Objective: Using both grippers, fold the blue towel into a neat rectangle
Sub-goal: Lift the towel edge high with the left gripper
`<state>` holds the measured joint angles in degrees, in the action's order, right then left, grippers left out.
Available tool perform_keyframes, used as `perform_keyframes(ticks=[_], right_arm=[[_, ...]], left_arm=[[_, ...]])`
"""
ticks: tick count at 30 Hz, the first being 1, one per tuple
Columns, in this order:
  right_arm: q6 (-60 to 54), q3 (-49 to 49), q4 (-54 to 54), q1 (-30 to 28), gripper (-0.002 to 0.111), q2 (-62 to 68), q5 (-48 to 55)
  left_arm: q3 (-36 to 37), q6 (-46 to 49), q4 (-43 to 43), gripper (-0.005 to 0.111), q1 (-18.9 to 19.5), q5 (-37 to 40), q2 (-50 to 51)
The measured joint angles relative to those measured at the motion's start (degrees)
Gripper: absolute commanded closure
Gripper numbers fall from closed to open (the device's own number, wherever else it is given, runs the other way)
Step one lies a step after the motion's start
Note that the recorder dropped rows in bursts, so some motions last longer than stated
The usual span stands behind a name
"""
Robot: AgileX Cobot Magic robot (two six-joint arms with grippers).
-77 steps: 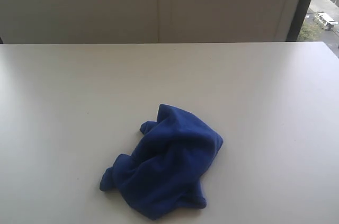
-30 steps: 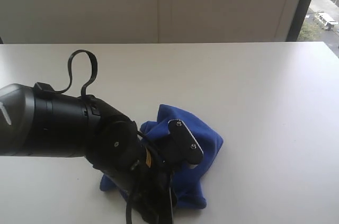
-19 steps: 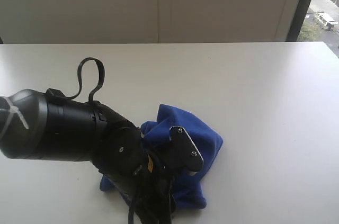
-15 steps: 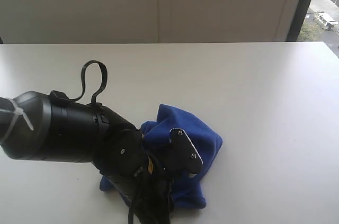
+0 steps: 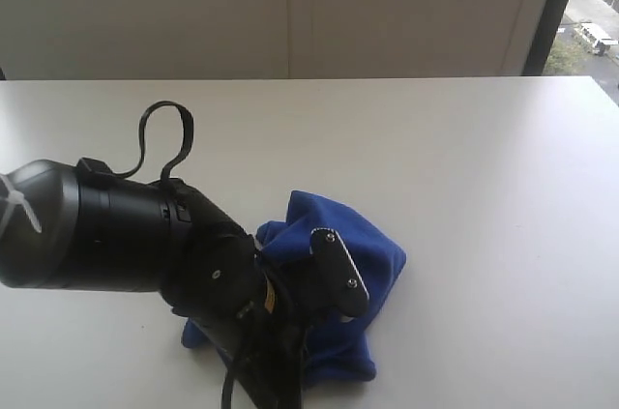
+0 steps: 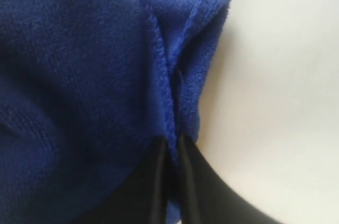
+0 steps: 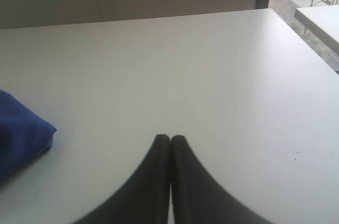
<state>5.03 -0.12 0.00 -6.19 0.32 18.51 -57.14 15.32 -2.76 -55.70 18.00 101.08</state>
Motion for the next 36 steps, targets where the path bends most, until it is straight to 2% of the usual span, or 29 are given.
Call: perform_keyframes(ticks=[6,11,19,24,29,36], right_arm=[[0.0,0.0,0.0,0.0,0.108,0.0,0.0],[0.0,0.0,0.0,0.0,0.108,0.0,0.0],[0.0,0.0,0.0,0.0,0.108,0.0,0.0],[0.0,0.0,0.0,0.0,0.108,0.0,0.0],[0.0,0.0,0.0,0.0,0.108,0.0,0.0],[0.0,0.0,0.0,0.0,0.108,0.0,-0.4]], left_arm=[[-0.44,0.0,3.17,0.107,0.0,1.58,-1.63],[-5.56,-0.2,9.98,0.107,0.0,9.47,-7.75],[-17.78,-7.56,33.6,0.107,-0.14,20.74,-21.8],[-23.64,-8.82,44.27,0.107,-0.14,26.65,-27.13],[-27.18,-8.82,50.18,0.107,-0.14,30.28,-30.26],[-30.34,-8.82,52.55,0.107,-0.14,35.67,-33.11]])
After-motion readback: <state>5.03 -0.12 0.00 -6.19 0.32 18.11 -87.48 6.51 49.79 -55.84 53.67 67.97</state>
